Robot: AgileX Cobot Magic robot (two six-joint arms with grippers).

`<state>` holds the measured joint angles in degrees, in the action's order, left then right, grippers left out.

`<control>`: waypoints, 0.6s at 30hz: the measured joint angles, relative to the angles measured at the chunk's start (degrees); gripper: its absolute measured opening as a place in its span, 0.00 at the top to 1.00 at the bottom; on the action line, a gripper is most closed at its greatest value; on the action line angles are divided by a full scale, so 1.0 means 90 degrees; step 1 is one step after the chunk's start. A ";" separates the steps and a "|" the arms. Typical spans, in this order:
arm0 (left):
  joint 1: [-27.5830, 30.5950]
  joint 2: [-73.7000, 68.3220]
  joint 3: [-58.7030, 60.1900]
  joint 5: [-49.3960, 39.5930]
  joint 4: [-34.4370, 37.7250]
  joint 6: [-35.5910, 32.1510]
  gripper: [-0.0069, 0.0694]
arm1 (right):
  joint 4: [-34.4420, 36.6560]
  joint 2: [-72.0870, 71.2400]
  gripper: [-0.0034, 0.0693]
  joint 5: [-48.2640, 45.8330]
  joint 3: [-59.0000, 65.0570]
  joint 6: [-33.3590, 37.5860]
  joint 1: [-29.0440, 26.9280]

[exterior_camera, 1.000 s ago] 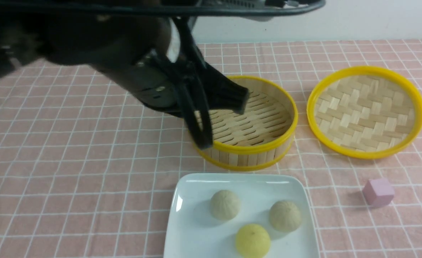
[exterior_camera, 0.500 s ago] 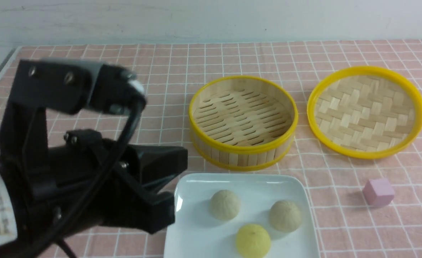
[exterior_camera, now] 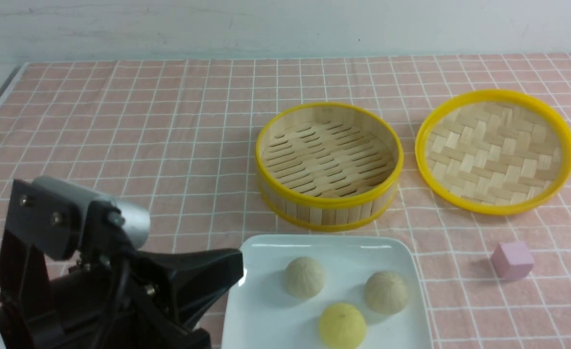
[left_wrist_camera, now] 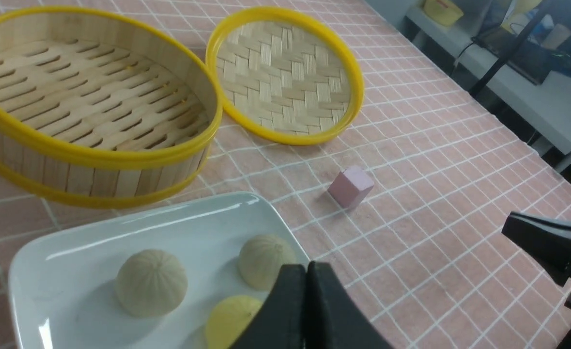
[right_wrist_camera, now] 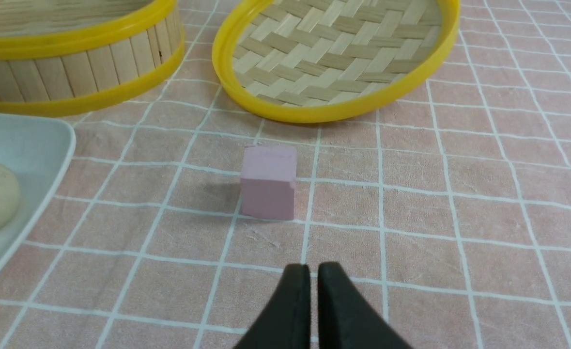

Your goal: Put the steamed buns into the plate on the pink tablecloth.

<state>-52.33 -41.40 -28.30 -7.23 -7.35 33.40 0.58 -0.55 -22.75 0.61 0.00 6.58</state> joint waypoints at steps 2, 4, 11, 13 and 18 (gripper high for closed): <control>0.0000 0.0000 0.0000 -0.0025 -0.0005 -0.0030 0.89 | 0.0000 0.0000 0.88 0.0000 0.0000 0.0000 0.0000; 0.0036 0.0011 0.0014 -0.0060 0.0004 -0.0171 0.88 | 0.0000 0.0000 0.88 0.0000 0.0000 0.0000 0.0000; 0.1216 0.0701 0.0403 -0.0161 0.0817 -0.1250 0.88 | 0.0000 0.0000 0.88 0.0000 0.0000 0.0000 0.0000; 0.1874 0.1273 0.0828 -0.0161 0.0817 -0.1582 0.88 | 0.0000 0.0000 0.88 0.0000 0.0000 0.0000 0.0000; 0.3643 0.2898 0.1867 -0.0213 0.0294 -0.1757 0.87 | 0.0000 0.0000 0.87 0.0000 0.0000 0.0000 0.0000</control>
<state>-19.54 -15.32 -11.50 -9.14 -4.70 17.59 0.58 -0.55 -22.75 0.61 0.00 6.58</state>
